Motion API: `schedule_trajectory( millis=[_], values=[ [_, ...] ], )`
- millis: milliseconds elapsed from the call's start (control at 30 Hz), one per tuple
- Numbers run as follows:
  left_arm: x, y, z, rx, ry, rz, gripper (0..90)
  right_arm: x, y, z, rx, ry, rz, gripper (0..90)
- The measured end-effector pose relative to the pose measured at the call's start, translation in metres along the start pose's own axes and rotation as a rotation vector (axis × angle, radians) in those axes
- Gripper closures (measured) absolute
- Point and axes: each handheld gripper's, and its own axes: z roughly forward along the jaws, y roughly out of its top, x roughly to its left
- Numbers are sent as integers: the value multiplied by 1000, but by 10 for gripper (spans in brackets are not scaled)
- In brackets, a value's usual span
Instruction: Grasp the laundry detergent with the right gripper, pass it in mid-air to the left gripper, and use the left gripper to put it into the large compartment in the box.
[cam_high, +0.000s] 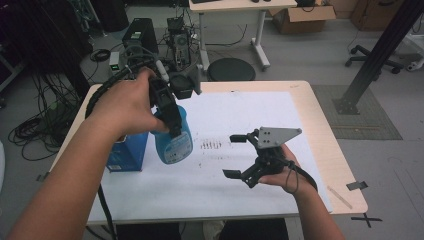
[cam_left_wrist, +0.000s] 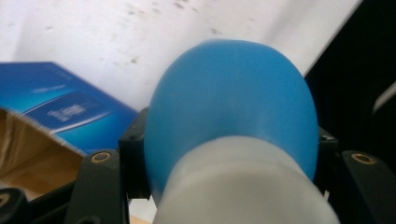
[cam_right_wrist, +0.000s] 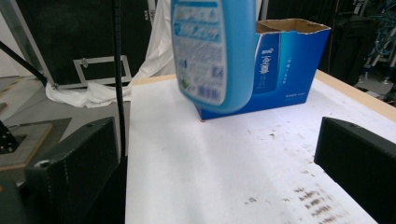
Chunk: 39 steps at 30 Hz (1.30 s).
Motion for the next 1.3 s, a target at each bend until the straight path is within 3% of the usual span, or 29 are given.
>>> schedule_trajectory(
  millis=[167,267,400,700,1300],
  values=[
    [22,-7,-12,-54,43,-227,381,-1,3,-12,12,-14,2,1],
    [35,-13,-20,-72,56,-314,381,-3,3,-19,17,-23,11,1],
    [47,-19,-33,-74,75,-377,381,-5,2,-28,21,-33,17,1],
    [69,-31,-49,-80,68,-535,381,-8,5,-36,27,-42,17,1],
    [129,-62,-70,-3,35,-764,381,-17,-3,-40,77,-49,32,1]
  ],
)
